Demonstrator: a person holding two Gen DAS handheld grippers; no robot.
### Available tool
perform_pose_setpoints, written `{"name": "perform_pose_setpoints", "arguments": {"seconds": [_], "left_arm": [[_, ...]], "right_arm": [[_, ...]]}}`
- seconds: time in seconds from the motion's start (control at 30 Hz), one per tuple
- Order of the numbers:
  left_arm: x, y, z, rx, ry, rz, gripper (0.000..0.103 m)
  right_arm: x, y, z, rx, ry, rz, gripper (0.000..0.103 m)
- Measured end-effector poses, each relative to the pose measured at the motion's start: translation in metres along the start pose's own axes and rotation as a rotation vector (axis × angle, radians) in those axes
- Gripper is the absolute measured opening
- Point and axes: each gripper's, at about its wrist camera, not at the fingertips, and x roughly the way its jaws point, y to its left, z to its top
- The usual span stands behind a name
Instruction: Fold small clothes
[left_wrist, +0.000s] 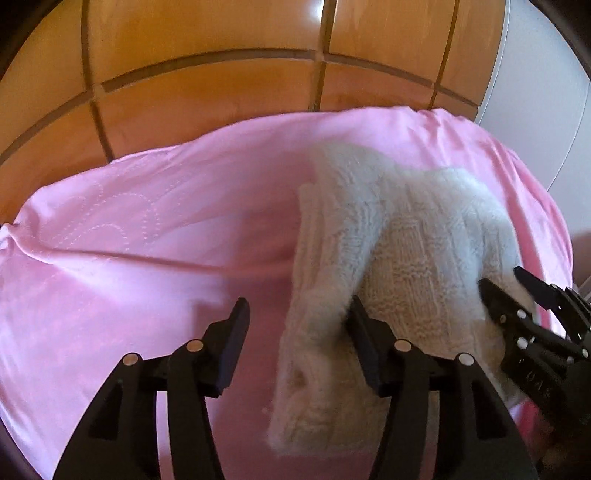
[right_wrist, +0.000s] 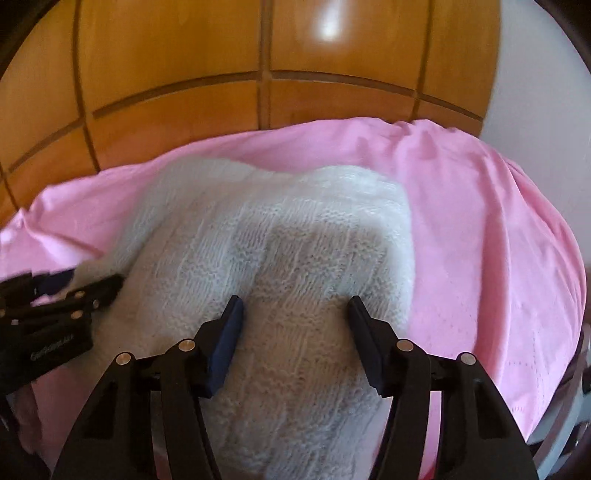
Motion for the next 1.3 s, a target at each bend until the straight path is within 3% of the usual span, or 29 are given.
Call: {"name": "perform_pose_setpoints", "arguments": {"seconds": [0.07, 0.17, 0.47, 0.53, 0.77, 1.1, 1.3], "left_arm": [[-0.012, 0.001, -0.001, 0.003, -0.030, 0.009, 0.055], [-0.030, 0.005, -0.007, -0.010, -0.061, 0.009, 0.058], [-0.068, 0.016, -0.027, -0.059, -0.126, 0.048, 0.070], [-0.075, 0.020, -0.031, -0.072, -0.132, 0.044, 0.072], [-0.099, 0.022, -0.046, -0.063, -0.173, 0.088, 0.078], [-0.125, 0.027, -0.066, -0.085, -0.236, 0.170, 0.099], [-0.126, 0.024, -0.071, -0.056, -0.221, 0.191, 0.100]], "right_arm": [[-0.009, -0.002, 0.001, 0.019, -0.004, 0.003, 0.060], [-0.027, -0.005, -0.001, 0.083, -0.020, 0.029, 0.077], [-0.064, 0.009, -0.022, 0.179, -0.036, -0.065, 0.084], [-0.069, 0.009, -0.026, 0.194, -0.038, -0.069, 0.090], [-0.088, 0.019, -0.038, 0.191, -0.061, -0.088, 0.092], [-0.105, 0.031, -0.052, 0.191, -0.076, -0.132, 0.094], [-0.112, 0.030, -0.054, 0.196, -0.098, -0.174, 0.095]]}}
